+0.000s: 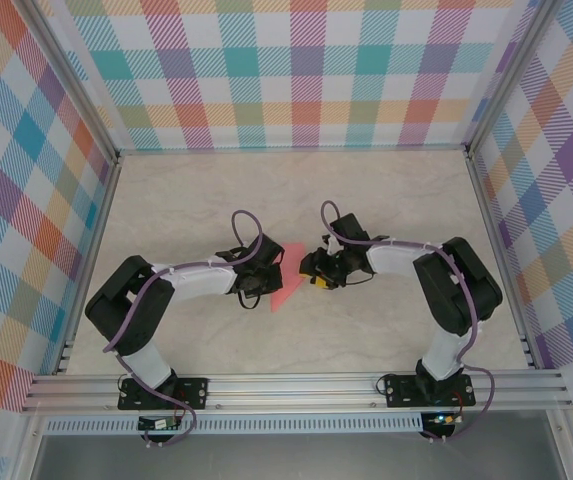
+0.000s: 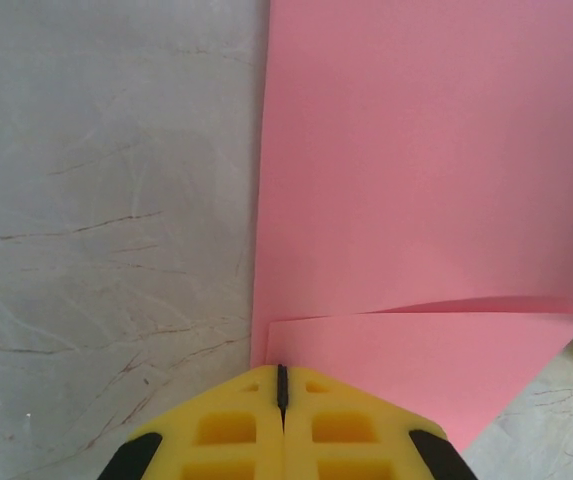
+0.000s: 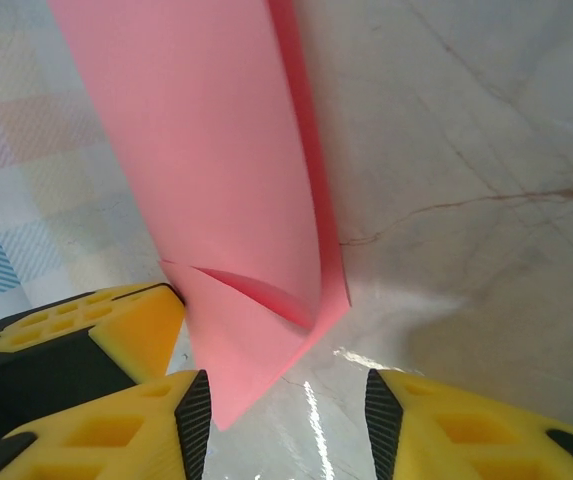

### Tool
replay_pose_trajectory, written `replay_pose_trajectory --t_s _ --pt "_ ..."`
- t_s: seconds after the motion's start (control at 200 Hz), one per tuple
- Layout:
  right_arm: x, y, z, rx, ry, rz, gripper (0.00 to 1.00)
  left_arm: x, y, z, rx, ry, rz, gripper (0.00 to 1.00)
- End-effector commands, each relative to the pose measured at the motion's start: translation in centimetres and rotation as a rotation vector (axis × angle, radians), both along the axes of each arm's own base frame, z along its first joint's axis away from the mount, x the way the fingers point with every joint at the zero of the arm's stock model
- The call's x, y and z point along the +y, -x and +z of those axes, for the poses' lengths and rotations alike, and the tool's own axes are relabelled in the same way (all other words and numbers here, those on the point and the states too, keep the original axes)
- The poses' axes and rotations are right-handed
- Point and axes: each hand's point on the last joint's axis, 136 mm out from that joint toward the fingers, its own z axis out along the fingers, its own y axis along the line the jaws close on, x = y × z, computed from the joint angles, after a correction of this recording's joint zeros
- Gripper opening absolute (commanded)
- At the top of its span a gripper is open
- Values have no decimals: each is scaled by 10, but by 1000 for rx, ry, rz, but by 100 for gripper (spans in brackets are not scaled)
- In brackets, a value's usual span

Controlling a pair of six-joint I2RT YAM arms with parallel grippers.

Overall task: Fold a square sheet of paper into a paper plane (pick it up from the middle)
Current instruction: Third fold the triangle at the center of the table, then fourth fold the wing at the center of the table.

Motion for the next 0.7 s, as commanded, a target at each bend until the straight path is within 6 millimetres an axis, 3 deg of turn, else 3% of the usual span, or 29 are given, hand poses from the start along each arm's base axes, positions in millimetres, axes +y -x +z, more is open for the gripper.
replay_pose_trajectory --t_s 0.0,0.485,0.695 --pt "11 -5 7 -2 -36 13 45 2 5 -7 15 -36 -10 1" --pt "26 -5 6 12 -105 58 36 4 7 -8 21 -40 -10 1" --pt "10 -6 -3 3 -1 9 38 7 7 -10 23 -54 -1 0"
